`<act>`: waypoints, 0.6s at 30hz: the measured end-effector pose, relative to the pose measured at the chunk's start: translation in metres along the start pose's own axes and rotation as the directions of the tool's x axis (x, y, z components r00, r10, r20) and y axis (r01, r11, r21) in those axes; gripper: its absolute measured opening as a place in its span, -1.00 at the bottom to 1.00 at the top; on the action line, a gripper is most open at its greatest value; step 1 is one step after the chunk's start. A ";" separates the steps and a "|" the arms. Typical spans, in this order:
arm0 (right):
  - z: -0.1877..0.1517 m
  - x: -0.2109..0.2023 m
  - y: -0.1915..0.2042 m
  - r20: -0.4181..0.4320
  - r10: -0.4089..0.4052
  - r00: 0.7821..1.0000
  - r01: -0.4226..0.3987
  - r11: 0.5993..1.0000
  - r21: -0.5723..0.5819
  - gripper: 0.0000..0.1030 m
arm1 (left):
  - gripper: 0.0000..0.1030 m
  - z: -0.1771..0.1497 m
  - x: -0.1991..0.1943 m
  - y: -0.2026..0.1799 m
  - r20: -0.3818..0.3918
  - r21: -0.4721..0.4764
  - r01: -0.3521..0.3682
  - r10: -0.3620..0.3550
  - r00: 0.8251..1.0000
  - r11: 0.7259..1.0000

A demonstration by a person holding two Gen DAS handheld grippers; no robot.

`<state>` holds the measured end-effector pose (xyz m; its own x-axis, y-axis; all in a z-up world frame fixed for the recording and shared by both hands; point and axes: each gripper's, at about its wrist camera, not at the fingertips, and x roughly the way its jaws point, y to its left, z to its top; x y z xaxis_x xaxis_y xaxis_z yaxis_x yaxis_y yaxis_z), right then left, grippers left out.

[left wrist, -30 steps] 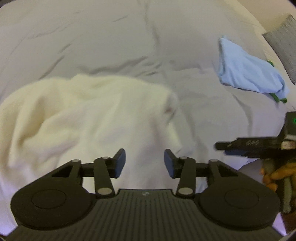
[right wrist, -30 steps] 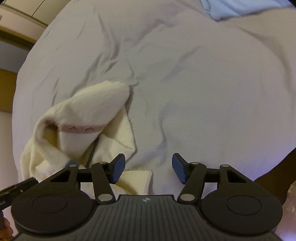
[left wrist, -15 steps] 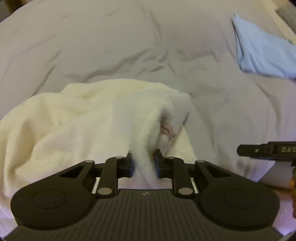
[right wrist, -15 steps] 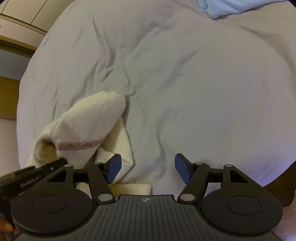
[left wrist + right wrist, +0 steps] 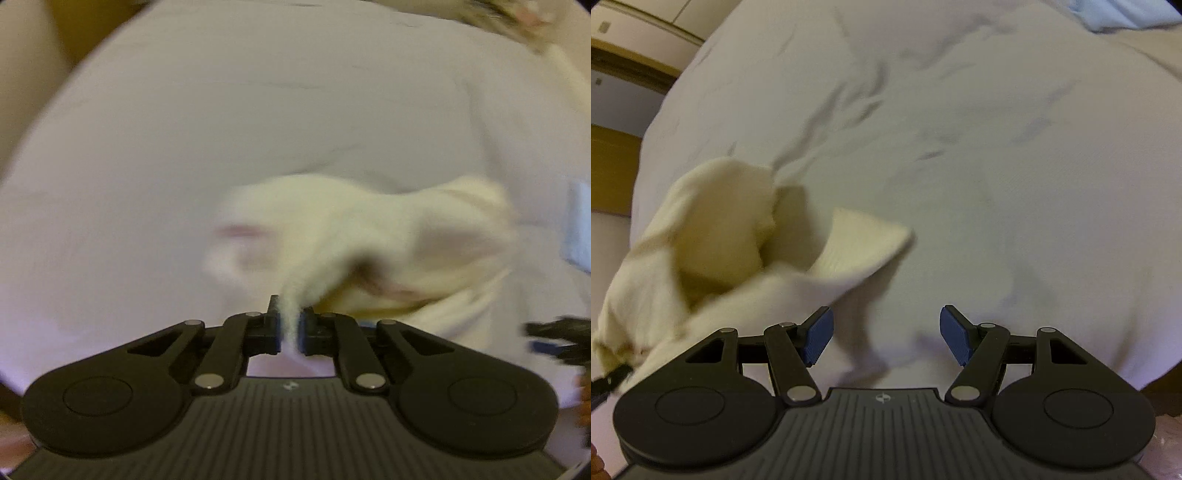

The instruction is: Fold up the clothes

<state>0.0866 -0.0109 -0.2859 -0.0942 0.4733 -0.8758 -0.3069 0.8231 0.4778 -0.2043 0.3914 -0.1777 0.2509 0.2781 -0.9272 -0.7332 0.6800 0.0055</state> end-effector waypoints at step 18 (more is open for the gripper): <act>-0.054 0.096 0.145 0.027 0.097 0.995 -0.090 0.977 -0.193 0.27 | -0.13 0.039 -0.017 0.064 -0.034 0.073 0.151 -0.149 0.988 0.986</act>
<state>-0.0181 0.1367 -0.3042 -0.0979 0.5591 -0.8233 -0.4746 0.7009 0.5324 -0.2310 0.4567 -0.1466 0.3354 0.1503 -0.9300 -0.6391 0.7616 -0.1074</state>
